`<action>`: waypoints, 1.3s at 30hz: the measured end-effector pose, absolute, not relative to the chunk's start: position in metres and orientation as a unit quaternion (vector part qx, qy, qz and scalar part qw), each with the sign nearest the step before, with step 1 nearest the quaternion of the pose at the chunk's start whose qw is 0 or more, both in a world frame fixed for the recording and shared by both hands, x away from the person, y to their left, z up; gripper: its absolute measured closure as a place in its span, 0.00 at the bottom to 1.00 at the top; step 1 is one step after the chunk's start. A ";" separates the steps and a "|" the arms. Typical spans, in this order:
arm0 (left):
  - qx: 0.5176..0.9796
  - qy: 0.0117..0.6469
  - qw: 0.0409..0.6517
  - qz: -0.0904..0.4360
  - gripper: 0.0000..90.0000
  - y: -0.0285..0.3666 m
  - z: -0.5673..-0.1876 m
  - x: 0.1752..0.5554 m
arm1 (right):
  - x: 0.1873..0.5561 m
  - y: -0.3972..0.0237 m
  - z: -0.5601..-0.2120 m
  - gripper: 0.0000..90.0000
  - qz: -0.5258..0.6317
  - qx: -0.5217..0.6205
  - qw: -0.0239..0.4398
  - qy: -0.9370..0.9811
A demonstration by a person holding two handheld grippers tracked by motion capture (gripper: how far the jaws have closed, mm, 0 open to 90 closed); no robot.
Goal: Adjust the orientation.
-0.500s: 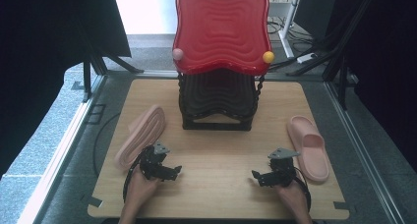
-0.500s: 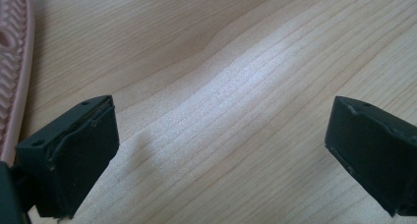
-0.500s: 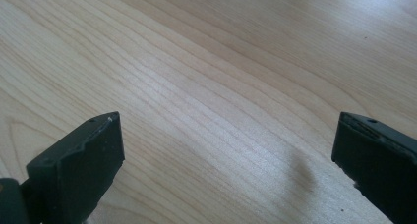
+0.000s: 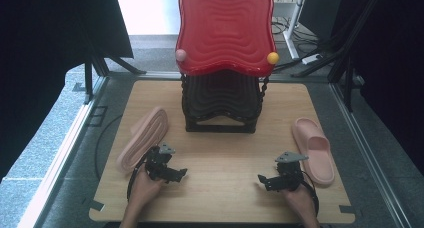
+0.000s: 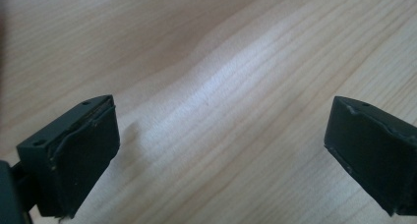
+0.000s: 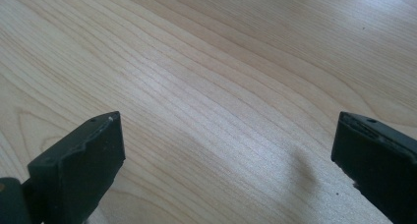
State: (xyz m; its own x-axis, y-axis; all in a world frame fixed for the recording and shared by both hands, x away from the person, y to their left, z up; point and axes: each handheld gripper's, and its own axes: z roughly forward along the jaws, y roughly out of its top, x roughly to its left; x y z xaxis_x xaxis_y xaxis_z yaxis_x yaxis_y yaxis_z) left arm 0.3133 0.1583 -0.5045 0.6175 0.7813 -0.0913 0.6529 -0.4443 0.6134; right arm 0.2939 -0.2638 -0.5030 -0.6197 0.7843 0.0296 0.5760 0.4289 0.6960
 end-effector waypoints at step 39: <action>0.793 0.511 0.272 0.191 0.00 0.287 -0.412 0.376 | 0.294 -0.267 -0.500 0.01 0.341 0.404 0.143 0.837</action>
State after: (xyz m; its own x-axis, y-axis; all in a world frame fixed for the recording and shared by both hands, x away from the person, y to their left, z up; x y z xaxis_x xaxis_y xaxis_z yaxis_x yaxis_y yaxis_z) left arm 0.3763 0.2869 -0.4116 0.4053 0.9138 0.0247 0.7067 -0.3304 0.6257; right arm 0.2935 -0.2672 -0.4997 -0.6327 0.7735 0.0367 0.5792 0.4412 0.6855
